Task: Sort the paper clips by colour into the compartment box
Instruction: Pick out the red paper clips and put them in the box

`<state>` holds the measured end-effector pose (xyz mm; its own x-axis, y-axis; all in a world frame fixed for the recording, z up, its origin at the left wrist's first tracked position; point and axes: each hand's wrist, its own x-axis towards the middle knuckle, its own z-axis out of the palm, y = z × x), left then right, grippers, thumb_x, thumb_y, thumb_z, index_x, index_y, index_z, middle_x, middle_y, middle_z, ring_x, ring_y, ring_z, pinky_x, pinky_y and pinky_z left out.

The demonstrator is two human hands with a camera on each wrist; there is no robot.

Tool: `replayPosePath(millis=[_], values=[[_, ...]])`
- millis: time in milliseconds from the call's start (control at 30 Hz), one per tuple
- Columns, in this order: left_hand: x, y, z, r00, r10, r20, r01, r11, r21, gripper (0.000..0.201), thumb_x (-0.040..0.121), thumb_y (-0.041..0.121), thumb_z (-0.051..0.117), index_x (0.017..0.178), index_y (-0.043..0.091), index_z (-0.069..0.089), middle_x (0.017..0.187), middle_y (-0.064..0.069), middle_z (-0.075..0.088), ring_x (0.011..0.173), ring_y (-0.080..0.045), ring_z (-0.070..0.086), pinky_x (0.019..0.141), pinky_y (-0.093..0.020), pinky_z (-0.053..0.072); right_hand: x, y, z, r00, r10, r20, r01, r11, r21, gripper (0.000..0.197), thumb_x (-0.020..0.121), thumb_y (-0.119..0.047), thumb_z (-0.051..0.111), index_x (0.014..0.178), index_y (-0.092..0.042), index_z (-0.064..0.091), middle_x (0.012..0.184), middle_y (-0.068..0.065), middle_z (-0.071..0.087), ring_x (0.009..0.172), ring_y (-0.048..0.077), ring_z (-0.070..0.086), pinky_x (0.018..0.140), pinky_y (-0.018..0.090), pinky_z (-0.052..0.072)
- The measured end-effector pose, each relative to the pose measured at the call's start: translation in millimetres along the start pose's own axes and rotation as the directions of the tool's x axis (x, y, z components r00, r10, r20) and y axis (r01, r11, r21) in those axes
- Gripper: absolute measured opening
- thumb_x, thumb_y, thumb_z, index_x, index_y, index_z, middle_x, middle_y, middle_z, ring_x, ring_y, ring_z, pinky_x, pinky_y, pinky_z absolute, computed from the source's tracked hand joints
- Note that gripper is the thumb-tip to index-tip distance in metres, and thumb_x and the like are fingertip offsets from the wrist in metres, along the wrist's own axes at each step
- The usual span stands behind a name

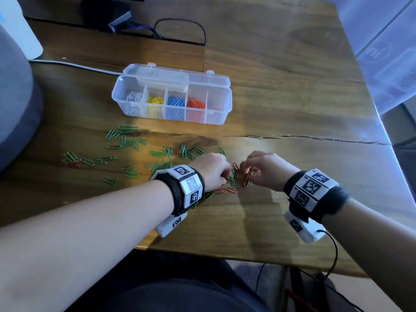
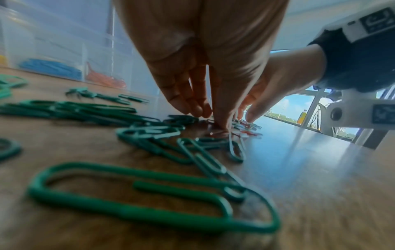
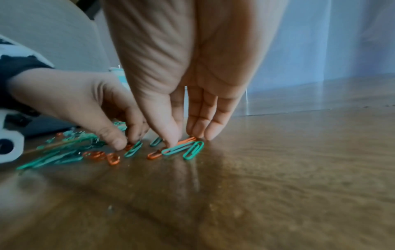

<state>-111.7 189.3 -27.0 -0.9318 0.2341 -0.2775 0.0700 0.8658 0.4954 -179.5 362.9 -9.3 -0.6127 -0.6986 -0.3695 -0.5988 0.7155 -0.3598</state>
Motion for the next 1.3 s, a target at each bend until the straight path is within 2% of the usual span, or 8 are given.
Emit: replayPosePath(millis=[300, 467, 800, 933, 1000, 1067, 1167, 1300], values=[[4.2, -0.4, 0.9, 0.993, 0.020, 0.113, -0.040, 0.983, 0.177, 0.011, 0.093, 0.024, 0.052, 0.096, 0.014, 0.056, 0.107, -0.004, 0.053, 0.110, -0.022, 0.046, 0.092, -0.035, 0.043, 8.7, -1.8, 14.1, 0.998, 0.061, 0.011, -0.059, 0.990, -0.127, 0.017, 0.090, -0.011, 0.047, 0.101, -0.013, 0.060, 0.111, 0.005, 0.054, 0.107, 0.024, 0.050, 0.092, 0.033, 0.042], [-4.6, -11.9, -14.2, 0.987, -0.132, -0.094, 0.099, 0.950, -0.297, 0.004, 0.089, 0.017, 0.058, 0.093, 0.018, 0.059, 0.091, 0.001, 0.061, 0.083, -0.015, 0.057, 0.073, -0.025, 0.043, 6.9, 0.4, 24.2, 0.996, 0.072, -0.048, -0.079, 0.983, -0.166, 0.019, 0.092, -0.009, 0.046, 0.109, -0.010, 0.053, 0.111, 0.008, 0.056, 0.106, 0.028, 0.051, 0.088, 0.032, 0.041], [-22.2, -21.6, -19.4, 0.939, -0.330, 0.092, 0.278, 0.579, -0.766, 0.025, 0.094, 0.002, 0.039, 0.078, 0.014, 0.053, 0.066, 0.001, 0.041, 0.056, -0.009, 0.040, 0.044, -0.016, 0.041, 9.4, -3.6, 18.1, 0.978, 0.202, -0.046, -0.205, 0.973, -0.109, 0.020, 0.095, -0.020, 0.040, 0.103, -0.007, 0.054, 0.101, 0.008, 0.056, 0.084, 0.020, 0.048, 0.068, 0.024, 0.039], [-30.9, -13.7, -15.4, 0.924, -0.328, 0.194, 0.305, 0.333, -0.892, 0.025, 0.098, 0.002, 0.035, 0.080, 0.009, 0.051, 0.070, -0.003, 0.044, 0.058, -0.012, 0.045, 0.040, -0.017, 0.044, 8.6, 2.4, 9.3, 0.916, 0.359, -0.176, -0.270, 0.880, 0.391, 0.005, 0.089, -0.009, 0.053, 0.086, -0.011, 0.057, 0.082, 0.005, 0.060, 0.074, 0.022, 0.056, 0.062, 0.026, 0.044], [-31.2, -9.6, -12.3, 0.913, -0.343, 0.220, 0.313, 0.243, -0.918, 0.026, 0.098, -0.001, 0.034, 0.080, 0.008, 0.050, 0.069, -0.004, 0.045, 0.054, -0.012, 0.043, 0.036, -0.016, 0.039, 7.6, 5.1, 6.4, 0.883, 0.459, -0.097, -0.211, 0.573, 0.792, 0.015, 0.085, 0.006, 0.054, 0.081, -0.009, 0.055, 0.085, 0.015, 0.063, 0.073, 0.027, 0.058, 0.065, 0.034, 0.051], [-27.9, -6.6, -8.4, 0.898, -0.400, 0.186, 0.343, 0.370, -0.863, 0.030, 0.096, -0.003, 0.032, 0.080, 0.011, 0.052, 0.065, -0.002, 0.043, 0.049, -0.012, 0.037, 0.035, -0.017, 0.030, 7.5, 4.6, 4.5, 0.885, 0.462, 0.058, -0.184, 0.232, 0.955, 0.021, 0.086, 0.014, 0.047, 0.083, -0.006, 0.054, 0.091, 0.026, 0.059, 0.071, 0.028, 0.055, 0.060, 0.033, 0.055], [-28.7, 2.3, -4.6, 0.931, -0.361, 0.056, 0.358, 0.871, -0.336, 0.017, 0.095, 0.022, 0.044, 0.085, 0.019, 0.057, 0.074, 0.000, 0.052, 0.061, -0.017, 0.048, 0.048, -0.023, 0.032, 8.4, -0.2, 1.8, 0.873, 0.459, 0.163, -0.184, 0.000, 0.983, 0.019, 0.088, 0.007, 0.039, 0.082, -0.005, 0.054, 0.074, 0.019, 0.061, 0.060, 0.023, 0.049, 0.055, 0.032, 0.050], [-32.6, 7.5, 8.1, 0.970, -0.241, 0.020, 0.238, 0.967, 0.093, 0.020, 0.087, 0.032, 0.058, 0.095, 0.013, 0.056, 0.095, -0.003, 0.059, 0.081, -0.022, 0.054, 0.064, -0.029, 0.039, 16.3, -5.7, 9.2, 0.861, 0.496, 0.113, -0.219, 0.160, 0.962, 0.008, 0.085, -0.001, 0.051, 0.080, -0.007, 0.052, 0.063, 0.009, 0.052, 0.050, 0.016, 0.038, 0.050, 0.024, 0.037]])
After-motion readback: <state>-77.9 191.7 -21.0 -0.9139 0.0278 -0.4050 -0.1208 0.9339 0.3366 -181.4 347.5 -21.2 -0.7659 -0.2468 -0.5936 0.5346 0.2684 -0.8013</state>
